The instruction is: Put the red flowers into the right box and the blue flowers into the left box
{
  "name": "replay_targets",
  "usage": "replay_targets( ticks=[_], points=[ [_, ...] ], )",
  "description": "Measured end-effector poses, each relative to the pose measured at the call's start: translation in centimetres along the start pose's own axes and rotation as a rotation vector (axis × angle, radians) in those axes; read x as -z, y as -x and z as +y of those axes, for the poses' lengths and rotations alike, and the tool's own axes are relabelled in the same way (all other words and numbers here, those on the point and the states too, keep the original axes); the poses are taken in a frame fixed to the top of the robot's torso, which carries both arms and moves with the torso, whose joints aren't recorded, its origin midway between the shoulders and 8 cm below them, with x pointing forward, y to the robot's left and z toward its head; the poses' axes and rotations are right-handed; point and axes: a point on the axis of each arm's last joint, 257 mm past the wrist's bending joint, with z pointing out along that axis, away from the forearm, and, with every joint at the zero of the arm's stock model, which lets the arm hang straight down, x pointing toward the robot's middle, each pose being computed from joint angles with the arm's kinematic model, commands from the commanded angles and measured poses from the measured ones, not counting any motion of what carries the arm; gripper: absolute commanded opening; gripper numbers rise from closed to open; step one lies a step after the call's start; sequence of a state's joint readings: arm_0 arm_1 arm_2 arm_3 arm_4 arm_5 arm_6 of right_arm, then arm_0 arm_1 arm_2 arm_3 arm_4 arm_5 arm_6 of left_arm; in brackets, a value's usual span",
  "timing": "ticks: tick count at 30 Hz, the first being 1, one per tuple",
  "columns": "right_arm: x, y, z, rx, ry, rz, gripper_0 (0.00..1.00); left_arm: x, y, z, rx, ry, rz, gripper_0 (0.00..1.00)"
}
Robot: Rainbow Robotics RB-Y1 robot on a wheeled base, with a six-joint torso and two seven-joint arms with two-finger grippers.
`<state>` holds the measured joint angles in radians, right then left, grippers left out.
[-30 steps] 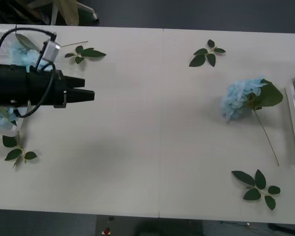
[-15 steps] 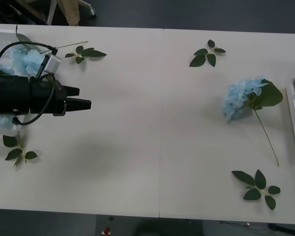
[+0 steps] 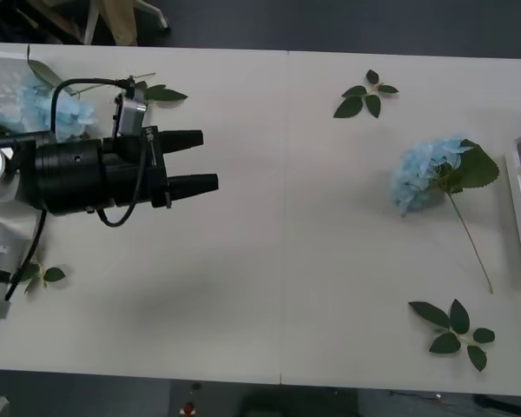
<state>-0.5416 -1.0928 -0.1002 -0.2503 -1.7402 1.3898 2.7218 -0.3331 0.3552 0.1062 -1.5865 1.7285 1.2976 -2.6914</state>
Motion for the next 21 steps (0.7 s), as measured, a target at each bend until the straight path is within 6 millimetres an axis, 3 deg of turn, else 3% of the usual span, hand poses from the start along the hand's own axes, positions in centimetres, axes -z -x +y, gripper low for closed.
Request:
replay_targets(
  ticks=[4, 8, 13, 21],
  points=[
    [-1.3, 2.2, 3.8, 0.188, 0.076, 0.064, 0.75, -0.8, -0.7, -3.2, -0.046, -0.001, 0.003, 1.00],
    [-3.8, 3.9, 7.3, 0.353, 0.120, 0.104, 0.75, -0.3, -1.9, -6.7, -0.062, -0.018, 0.014, 1.00],
    [-8.2, 4.8, 10.0, 0.301, 0.102, 0.123, 0.75, -0.4, -2.8, -10.1, -0.046, -0.077, 0.018, 1.00],
    [-15.0, 4.5, 11.7, 0.431, -0.009, 0.130, 0.75, -0.9, -2.9, -11.6, -0.037, -0.127, 0.015, 1.00]
  ],
)
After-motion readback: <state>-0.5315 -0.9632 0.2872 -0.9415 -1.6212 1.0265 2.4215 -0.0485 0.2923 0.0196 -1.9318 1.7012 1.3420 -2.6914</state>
